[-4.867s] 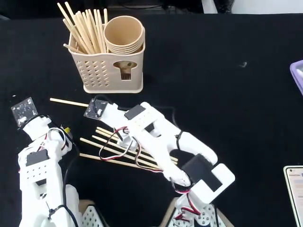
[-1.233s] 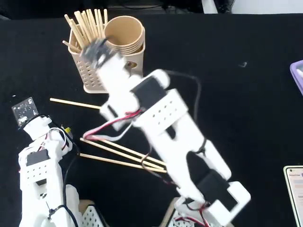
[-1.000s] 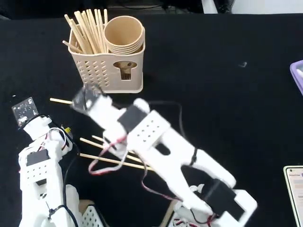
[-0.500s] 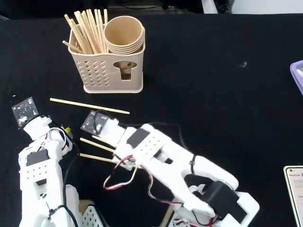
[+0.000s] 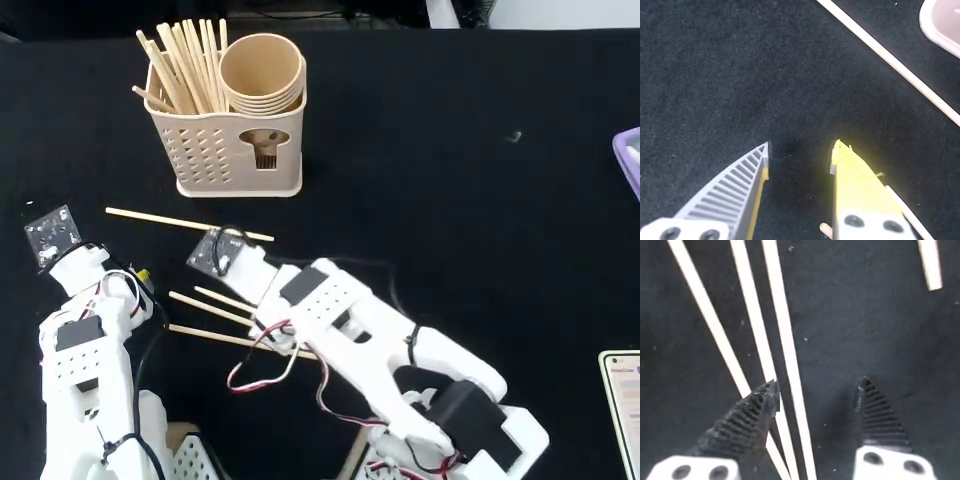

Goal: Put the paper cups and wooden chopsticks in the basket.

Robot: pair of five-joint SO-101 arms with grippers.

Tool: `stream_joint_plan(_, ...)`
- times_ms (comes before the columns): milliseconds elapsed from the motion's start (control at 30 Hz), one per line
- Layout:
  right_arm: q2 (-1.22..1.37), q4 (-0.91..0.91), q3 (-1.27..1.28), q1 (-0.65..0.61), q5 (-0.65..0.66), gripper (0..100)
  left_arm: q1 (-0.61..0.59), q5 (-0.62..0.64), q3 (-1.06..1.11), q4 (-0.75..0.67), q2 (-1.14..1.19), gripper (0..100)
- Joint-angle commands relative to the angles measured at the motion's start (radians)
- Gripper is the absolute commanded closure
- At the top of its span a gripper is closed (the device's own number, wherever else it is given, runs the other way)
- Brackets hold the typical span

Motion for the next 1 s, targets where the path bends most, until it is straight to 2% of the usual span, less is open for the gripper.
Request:
stream_joint_plan(0,-0.022,-0.046,0.004,-0.008,-0.035,75.8,0.01,0.003,-0.007,-0.017,-0.015,79)
stream_joint_plan(167,0.122,-0.1,-0.035,-0.005,-0.051,75.8,0.01,0.003,-0.007,-0.017,-0.015,79)
stream_joint_plan(367,0.203,-0.029,-0.142,-0.003,-0.046,76.8,0.01,0.003,-0.007,-0.017,-0.015,79)
stream_joint_plan(567,0.202,-0.005,-0.15,-0.003,0.006,89.2,0.01,0.003,-0.007,-0.017,-0.015,79)
stream_joint_plan(833,0.093,0.172,-0.234,-0.006,0.0,89.0,0.01,0.003,-0.007,-0.017,-0.015,79)
stream_joint_plan(967,0.021,0.198,-0.191,-0.012,-0.034,79.4,0.01,0.003,-0.007,-0.017,-0.015,79)
